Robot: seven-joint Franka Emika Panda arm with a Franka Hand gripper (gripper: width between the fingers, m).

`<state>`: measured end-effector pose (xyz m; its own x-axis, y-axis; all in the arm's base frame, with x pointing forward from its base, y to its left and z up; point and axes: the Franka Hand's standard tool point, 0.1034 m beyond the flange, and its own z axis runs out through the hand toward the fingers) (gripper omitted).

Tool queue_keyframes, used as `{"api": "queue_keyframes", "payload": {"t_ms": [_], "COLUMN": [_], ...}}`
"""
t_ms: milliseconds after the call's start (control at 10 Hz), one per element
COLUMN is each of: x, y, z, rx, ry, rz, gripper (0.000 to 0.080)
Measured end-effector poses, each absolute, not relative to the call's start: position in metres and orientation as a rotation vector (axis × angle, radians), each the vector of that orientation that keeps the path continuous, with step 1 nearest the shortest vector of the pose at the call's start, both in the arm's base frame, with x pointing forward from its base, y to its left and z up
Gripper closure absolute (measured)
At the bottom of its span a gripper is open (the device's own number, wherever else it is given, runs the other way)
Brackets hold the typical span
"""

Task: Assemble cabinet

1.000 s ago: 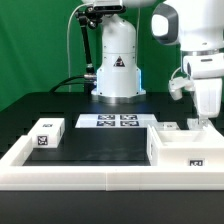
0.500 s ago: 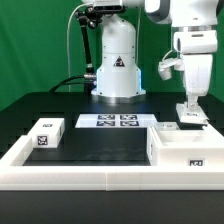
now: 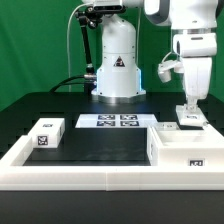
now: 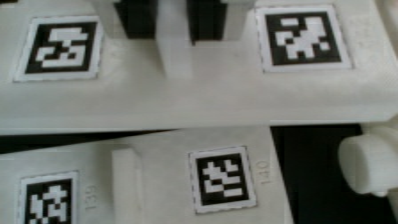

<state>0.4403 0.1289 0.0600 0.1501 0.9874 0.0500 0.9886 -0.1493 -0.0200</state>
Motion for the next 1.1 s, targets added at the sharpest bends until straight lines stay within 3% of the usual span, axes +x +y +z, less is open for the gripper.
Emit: {"api": "queue_keyframes", "payload": {"t_ms": [1100], "x": [0.4514], "y": [0.1247], "z": [0.0618], "rx": [-2.365], "ry": [-2.000], "rz": [-0.052], "gripper": [0.0731]}}
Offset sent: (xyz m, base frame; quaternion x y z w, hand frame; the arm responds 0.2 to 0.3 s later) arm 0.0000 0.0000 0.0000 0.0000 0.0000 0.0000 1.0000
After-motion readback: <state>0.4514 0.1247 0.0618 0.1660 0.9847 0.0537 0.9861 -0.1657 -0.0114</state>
